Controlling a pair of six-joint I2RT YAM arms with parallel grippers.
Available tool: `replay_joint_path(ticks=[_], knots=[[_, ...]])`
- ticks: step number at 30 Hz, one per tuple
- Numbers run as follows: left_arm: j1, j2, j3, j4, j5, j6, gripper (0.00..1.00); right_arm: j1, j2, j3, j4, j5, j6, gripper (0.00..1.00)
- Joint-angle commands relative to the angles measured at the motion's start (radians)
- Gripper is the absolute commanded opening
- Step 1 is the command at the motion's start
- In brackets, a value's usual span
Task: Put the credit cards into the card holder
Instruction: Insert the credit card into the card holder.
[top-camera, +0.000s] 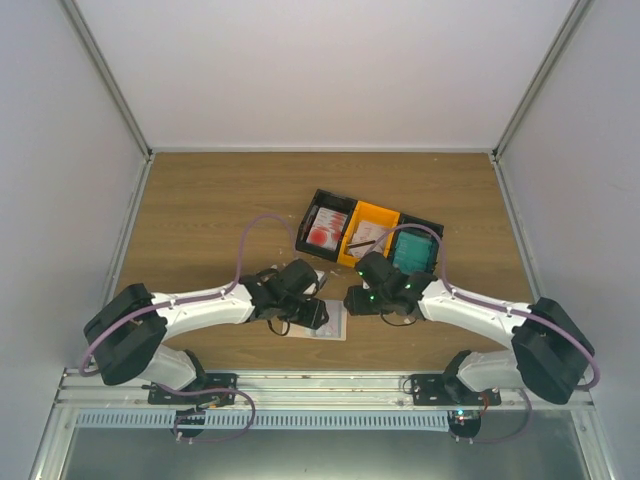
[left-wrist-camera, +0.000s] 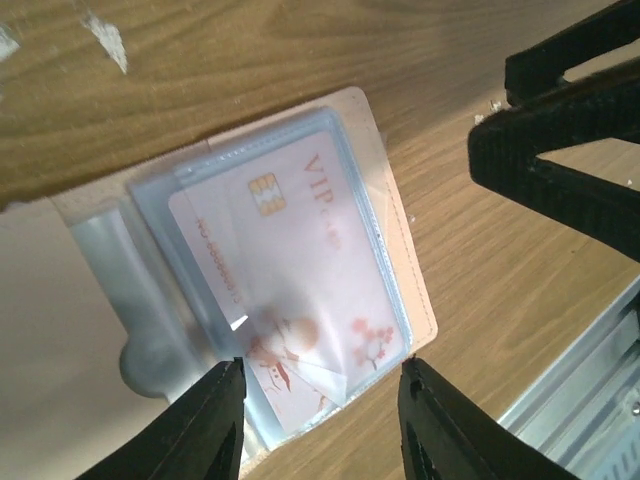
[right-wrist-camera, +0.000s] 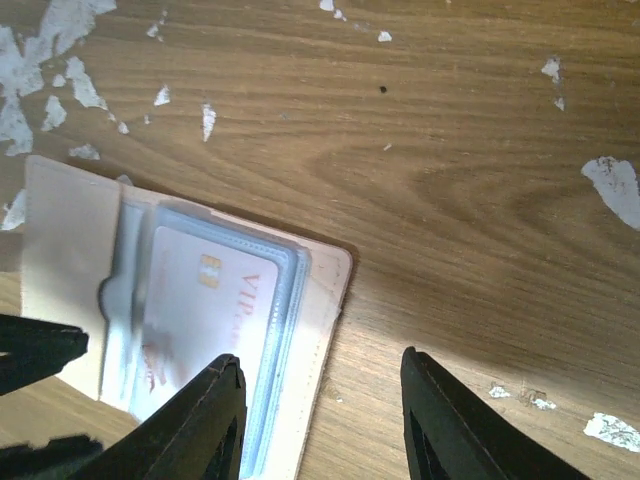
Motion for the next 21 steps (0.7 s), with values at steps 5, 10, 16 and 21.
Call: replay_joint_path(ticks=[5,10,16,21], knots=[[0.010,-0.003,-0.038,0.042,-0.047,-0.038,0.30,-0.007,-0.035,-0.026,0.073,-0.080,0.004,0.42],[0.013,0.032,-0.074,0.096,-0.025,-0.037,0.21,-0.009,-0.037,-0.067,0.141,-0.176,0.020,0.37],[0.017,0.081,-0.102,0.144,-0.017,-0.038,0.14,-0.019,-0.033,-0.107,0.186,-0.238,0.033,0.28],[0.019,0.106,-0.114,0.141,-0.028,-0.038,0.11,-0.029,-0.009,-0.131,0.241,-0.292,0.049,0.27]])
